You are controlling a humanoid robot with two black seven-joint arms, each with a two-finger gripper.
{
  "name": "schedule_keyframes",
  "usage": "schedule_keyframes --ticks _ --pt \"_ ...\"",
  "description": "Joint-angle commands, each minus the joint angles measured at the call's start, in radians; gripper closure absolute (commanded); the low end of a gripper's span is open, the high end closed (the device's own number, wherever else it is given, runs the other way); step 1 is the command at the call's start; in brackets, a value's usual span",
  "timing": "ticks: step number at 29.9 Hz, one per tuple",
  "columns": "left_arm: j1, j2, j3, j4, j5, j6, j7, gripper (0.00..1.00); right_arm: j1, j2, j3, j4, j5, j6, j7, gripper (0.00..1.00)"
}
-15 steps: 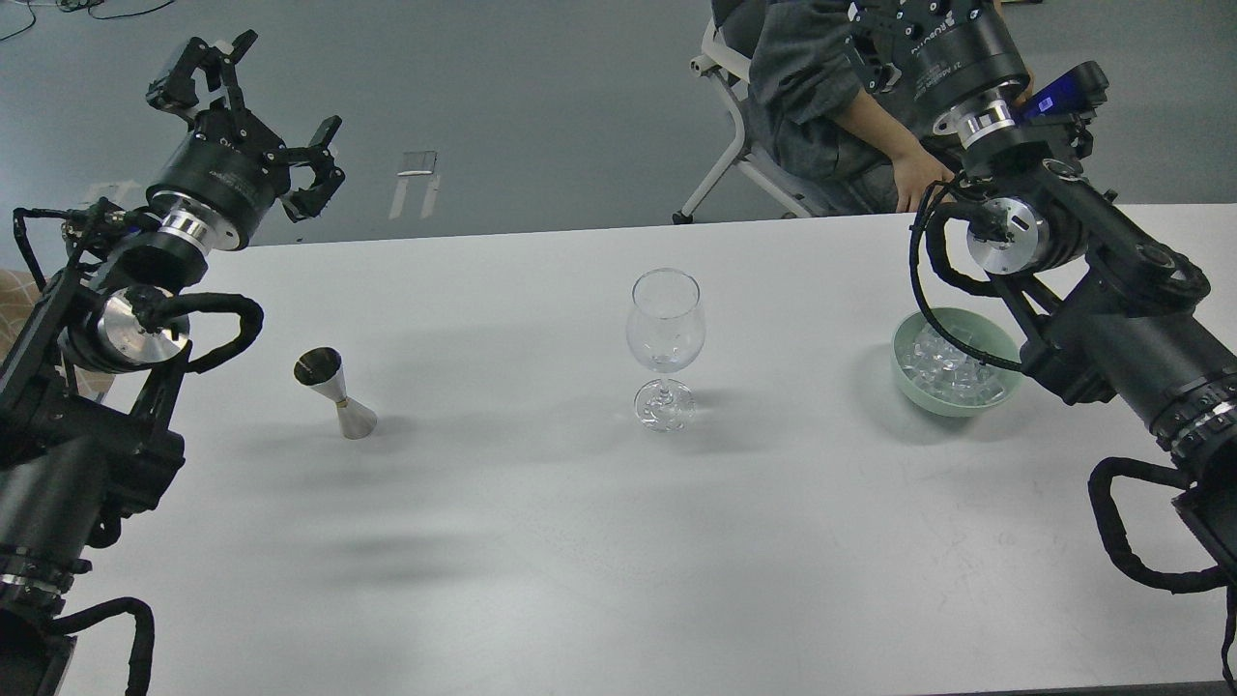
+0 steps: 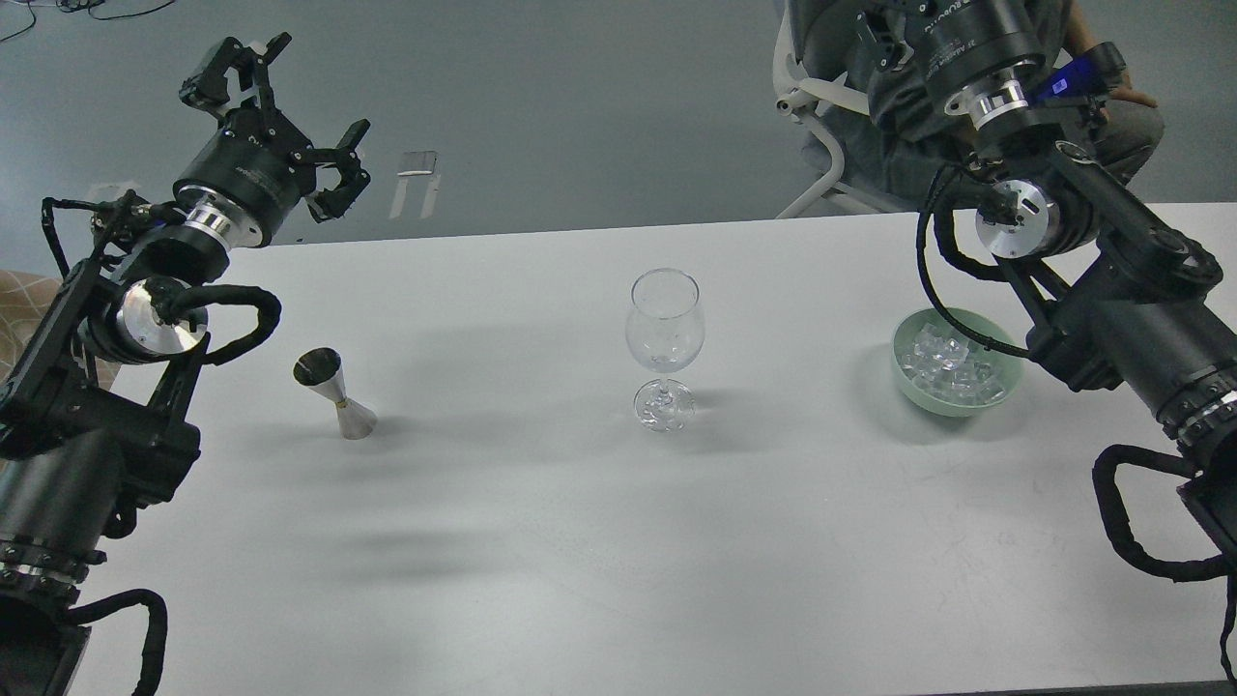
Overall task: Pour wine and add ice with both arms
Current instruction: 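Move the left gripper down toward the metal jigger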
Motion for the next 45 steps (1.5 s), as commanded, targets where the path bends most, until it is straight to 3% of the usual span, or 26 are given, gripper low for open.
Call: schedule_keyframes --ticks 1,16,20,24,26,27,29,31,32,34,37,45 --pt "-0.008 -0.002 -0.001 0.010 0.001 -0.007 0.004 0.02 -0.007 -0.001 0.002 -0.004 0.002 -0.002 0.000 0.00" --pt "-0.034 -0.074 -0.011 0.014 -0.001 -0.004 -0.008 0.02 -0.053 0.010 0.033 0.008 0.009 -0.021 0.000 0.00" --pt "-0.036 -0.083 -0.005 0.018 0.001 0.009 0.001 0.02 -0.054 0.009 0.025 0.011 0.008 -0.011 -0.019 0.00" --pt "-0.023 -0.090 0.002 0.020 0.014 0.001 -0.014 0.02 -0.054 0.010 0.022 0.010 0.008 -0.002 -0.080 0.00" --pt "-0.014 -0.097 0.001 0.018 0.014 0.001 -0.039 0.06 -0.054 0.013 0.022 0.010 0.008 -0.002 -0.131 0.00" --pt "-0.014 -0.097 0.001 0.018 0.014 0.001 -0.039 0.06 -0.054 0.013 0.022 0.010 0.008 -0.002 -0.131 0.00" --pt "-0.002 -0.111 0.001 0.006 0.014 0.002 -0.066 0.21 -0.051 0.025 0.022 0.011 0.009 -0.001 -0.166 0.00" --pt "0.012 -0.114 -0.002 -0.005 0.014 0.007 -0.089 0.30 -0.050 0.033 0.022 0.011 0.009 -0.004 -0.182 0.00" --pt "0.014 -0.114 -0.002 -0.008 0.013 0.013 -0.096 0.30 -0.050 0.035 0.022 0.011 0.008 -0.008 -0.183 0.00" --pt "0.015 -0.114 -0.007 -0.016 0.008 0.010 -0.097 0.25 -0.048 0.035 0.024 0.013 0.008 -0.016 -0.183 0.00" --pt "0.014 -0.116 -0.008 -0.016 0.002 0.013 -0.099 0.03 -0.048 0.032 0.025 0.013 0.008 -0.019 -0.183 0.00" --pt "0.030 -0.099 -0.004 -0.016 -0.001 -0.036 -0.087 0.02 -0.045 0.032 0.028 0.013 0.008 -0.016 -0.177 0.00"
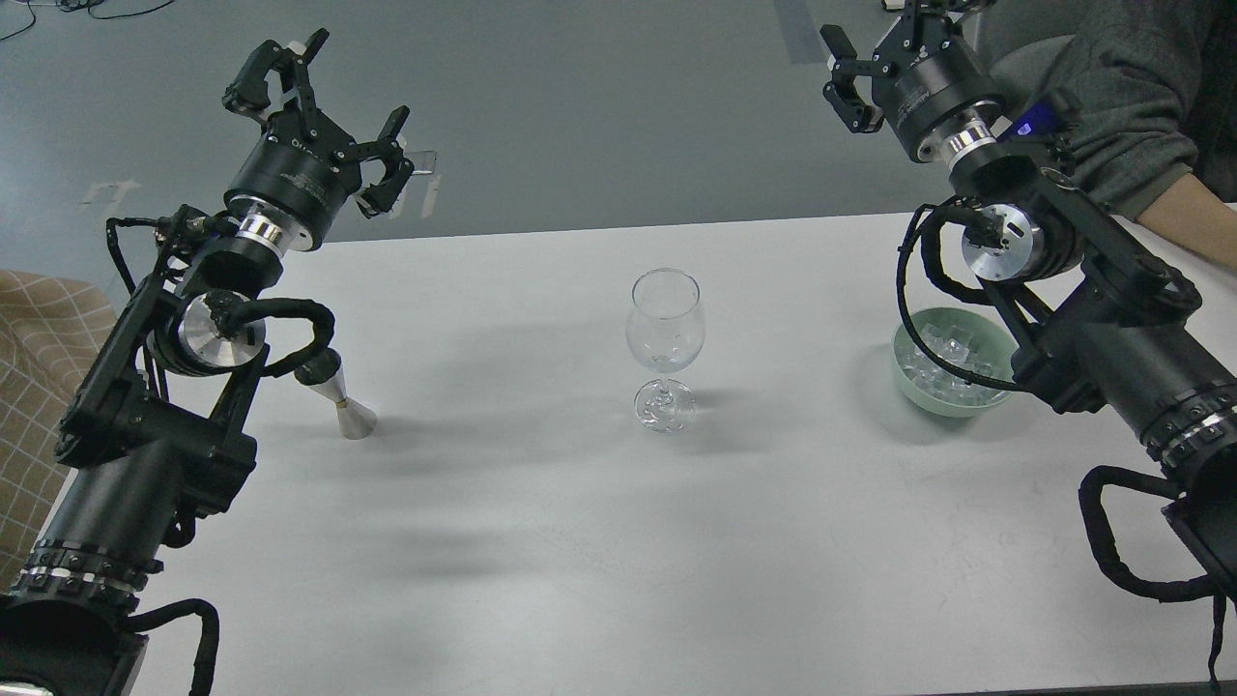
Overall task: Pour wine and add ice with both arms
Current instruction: 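Move the left gripper down toward the metal jigger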
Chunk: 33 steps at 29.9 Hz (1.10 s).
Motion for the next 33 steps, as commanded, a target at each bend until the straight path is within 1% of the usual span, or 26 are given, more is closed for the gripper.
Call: schedule_keyframes --ticks 1,11,16,20,21,23,28,30,33 --pt "0.000 -0.002 0.003 0.000 0.001 -0.009 0.004 0.02 0.006 0.008 -0.002 -0.002 -0.002 0.002 0.003 0.00" --pt "-0.011 -0.018 0.000 -0.007 0.002 -0.004 -0.018 0.02 0.005 0.005 -0.005 -0.005 -0.002 0.005 0.006 0.00" --pt "-0.025 -0.019 0.005 -0.030 0.004 -0.003 -0.018 0.02 0.002 0.005 -0.005 -0.005 -0.002 0.005 0.007 0.00" --pt "-0.019 -0.010 0.003 -0.054 0.002 -0.001 0.034 0.02 -0.001 0.006 -0.005 -0.003 -0.002 0.005 0.007 0.00" --pt "-0.019 -0.010 0.000 -0.054 0.001 0.005 0.077 0.02 -0.001 0.006 -0.005 -0.002 -0.003 0.005 0.007 0.00" --pt "-0.016 -0.012 -0.010 -0.054 -0.001 0.008 0.114 0.02 0.000 0.006 -0.005 -0.003 -0.002 0.007 0.007 0.00" --pt "-0.012 -0.016 -0.012 -0.054 -0.001 0.011 0.085 0.02 0.000 0.005 -0.005 -0.002 -0.003 0.005 0.007 0.00" --pt "-0.011 -0.019 -0.012 -0.057 -0.001 0.014 0.060 0.02 -0.001 0.005 -0.005 -0.002 -0.002 0.005 0.007 0.00" --pt "-0.011 -0.021 -0.004 -0.057 -0.001 0.051 0.056 0.01 -0.004 0.006 -0.005 -0.002 -0.003 0.005 0.007 0.00"
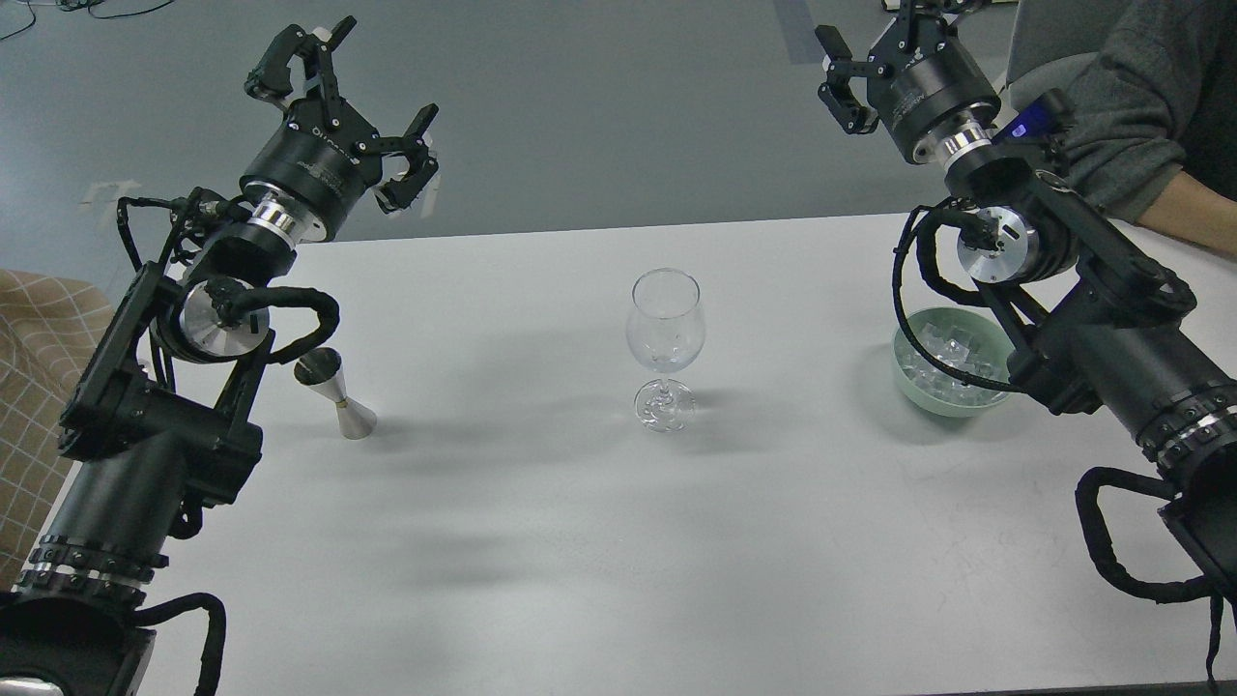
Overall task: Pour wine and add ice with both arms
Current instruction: 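Move the left gripper down toward the metal jigger, then lower the open left gripper around the jigger's base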
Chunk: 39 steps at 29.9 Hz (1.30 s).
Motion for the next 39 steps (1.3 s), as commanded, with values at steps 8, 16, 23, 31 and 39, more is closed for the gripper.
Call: schedule_keyframes --ticks 8,16,23,31,39 --pt "0.013 0.001 0.044 0.000 0.018 0.048 -0.017 0.01 -0.005 -0.004 -0.001 -0.001 -0.001 -0.002 0.003 0.00" --pt "0.013 0.020 0.112 -0.011 0.215 0.050 -0.058 0.01 -0.005 -0.005 -0.001 -0.001 -0.002 -0.002 0.003 0.00" --pt "0.013 0.040 0.116 -0.015 0.353 0.093 -0.055 0.01 -0.007 -0.002 -0.003 -0.001 -0.002 -0.003 0.003 0.00" --pt "0.082 0.200 0.176 -0.149 0.449 0.116 -0.052 0.01 -0.007 -0.004 -0.003 -0.001 -0.002 -0.003 0.003 0.00" --pt "0.181 0.322 0.175 -0.320 0.489 0.191 -0.043 0.01 -0.007 0.003 -0.003 -0.001 -0.004 -0.003 0.003 0.00"
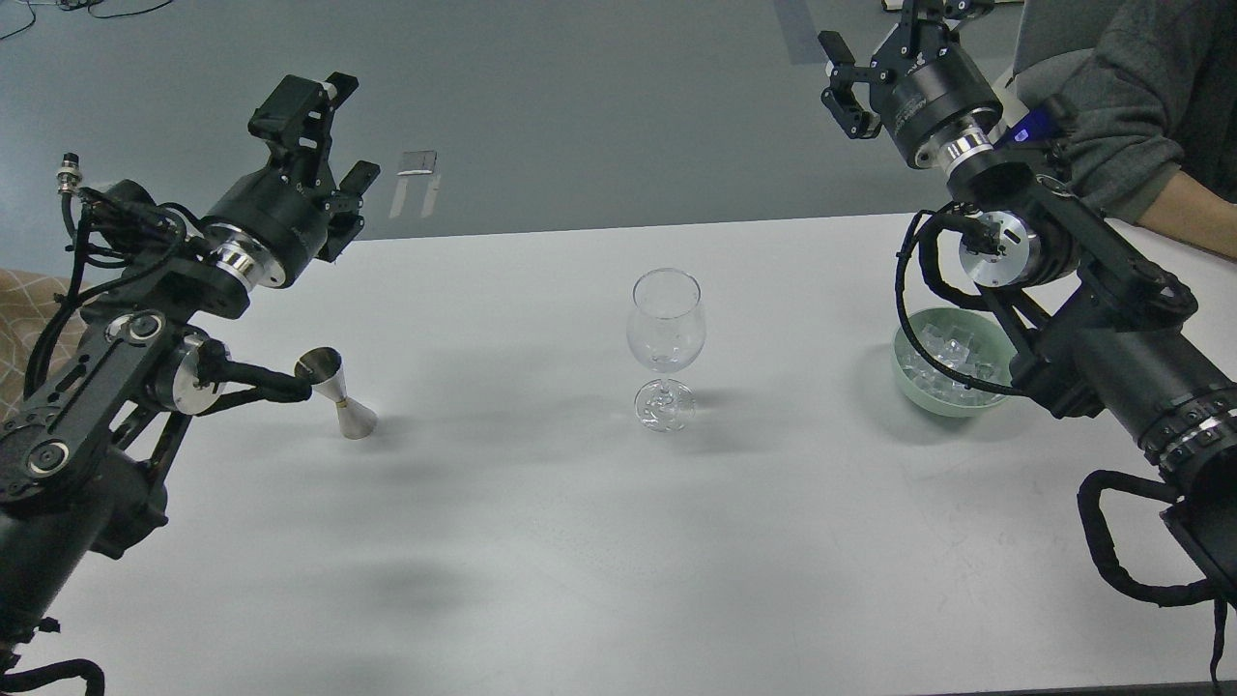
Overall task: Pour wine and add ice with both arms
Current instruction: 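Lower the open left gripper around the jigger's base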
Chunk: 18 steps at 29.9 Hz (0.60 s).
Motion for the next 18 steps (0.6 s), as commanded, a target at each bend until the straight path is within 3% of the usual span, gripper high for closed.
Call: schedule_keyframes --ticks 1,7,11,18 --pt "0.062 0.038 -0.029 -0.099 -0.021 0.018 0.010 0.01 0.000 0.004 -0.001 0.000 -0.001 0.000 0.000 0.00" --pt "0.233 0.043 -0.211 -0.219 -0.346 0.028 0.047 0.01 -0.014 -0.002 0.000 0.000 0.000 0.000 0.000 0.00" --pt "0.434 0.041 -0.354 -0.320 -0.481 0.017 0.074 0.01 -0.031 -0.007 0.000 0.006 0.000 0.001 0.000 0.00" --pt "0.666 -0.052 -0.524 -0.398 -0.818 0.017 0.097 0.01 -0.034 -0.001 -0.001 0.005 -0.001 0.001 0.000 0.00"
